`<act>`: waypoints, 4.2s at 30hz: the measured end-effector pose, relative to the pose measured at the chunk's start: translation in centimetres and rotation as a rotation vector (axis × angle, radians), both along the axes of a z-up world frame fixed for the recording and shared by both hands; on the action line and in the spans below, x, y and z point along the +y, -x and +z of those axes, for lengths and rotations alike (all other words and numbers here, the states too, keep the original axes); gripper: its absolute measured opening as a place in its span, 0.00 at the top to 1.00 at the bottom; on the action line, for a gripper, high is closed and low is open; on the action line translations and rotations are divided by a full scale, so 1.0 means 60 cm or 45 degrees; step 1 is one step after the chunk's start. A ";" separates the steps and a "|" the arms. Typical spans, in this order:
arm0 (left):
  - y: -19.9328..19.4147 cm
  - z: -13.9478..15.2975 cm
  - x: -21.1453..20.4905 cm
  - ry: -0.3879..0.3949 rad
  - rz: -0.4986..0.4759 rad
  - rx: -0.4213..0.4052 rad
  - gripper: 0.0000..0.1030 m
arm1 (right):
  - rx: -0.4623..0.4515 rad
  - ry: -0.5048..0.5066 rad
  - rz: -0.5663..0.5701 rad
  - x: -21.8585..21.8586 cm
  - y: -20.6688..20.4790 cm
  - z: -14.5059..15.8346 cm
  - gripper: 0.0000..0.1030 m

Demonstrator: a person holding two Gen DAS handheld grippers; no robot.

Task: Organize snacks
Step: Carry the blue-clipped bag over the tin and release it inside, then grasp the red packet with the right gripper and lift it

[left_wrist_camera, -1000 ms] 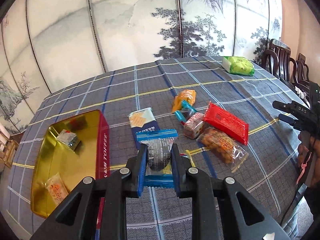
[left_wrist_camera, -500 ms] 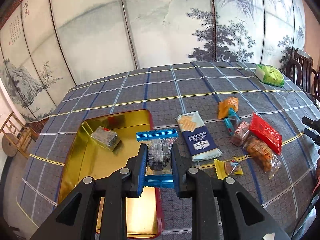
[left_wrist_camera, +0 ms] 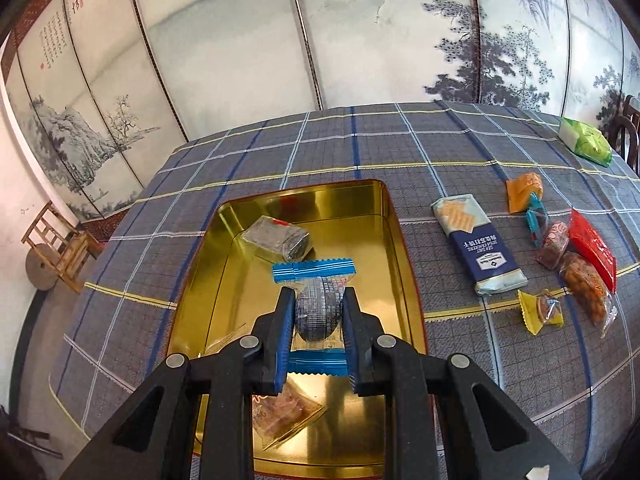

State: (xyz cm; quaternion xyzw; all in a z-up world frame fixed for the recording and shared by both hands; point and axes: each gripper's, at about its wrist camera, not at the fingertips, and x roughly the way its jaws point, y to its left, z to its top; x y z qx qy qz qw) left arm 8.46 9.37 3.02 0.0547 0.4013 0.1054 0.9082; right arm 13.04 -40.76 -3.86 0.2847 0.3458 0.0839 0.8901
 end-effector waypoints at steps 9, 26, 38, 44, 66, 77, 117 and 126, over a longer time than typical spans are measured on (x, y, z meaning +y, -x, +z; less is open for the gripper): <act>-0.005 0.016 0.056 0.077 0.027 0.018 0.81 | 0.000 0.000 0.000 0.000 0.000 0.000 0.16; -0.189 -0.009 0.065 0.381 0.080 0.235 0.81 | 0.000 -0.001 0.001 0.001 0.001 0.001 0.15; -0.228 -0.061 0.054 0.377 0.112 0.311 0.81 | -0.001 -0.001 0.005 0.005 0.002 0.000 0.15; -0.233 -0.072 0.053 0.368 0.117 0.327 0.81 | -0.001 0.000 0.005 0.005 0.002 0.000 0.14; 0.021 0.054 0.061 0.350 -0.093 -0.122 0.28 | -0.062 0.332 0.330 0.178 0.049 0.071 0.14; 0.242 -0.035 0.034 0.456 -0.191 -0.120 0.28 | -0.002 0.641 0.562 0.333 -0.030 0.060 0.14; 0.296 -0.060 -0.011 0.541 -0.254 -0.095 0.29 | 0.013 0.879 0.174 0.269 -0.077 0.128 0.57; 0.301 -0.061 -0.006 0.546 -0.254 -0.102 0.29 | -0.011 0.901 0.183 0.298 -0.077 0.146 0.57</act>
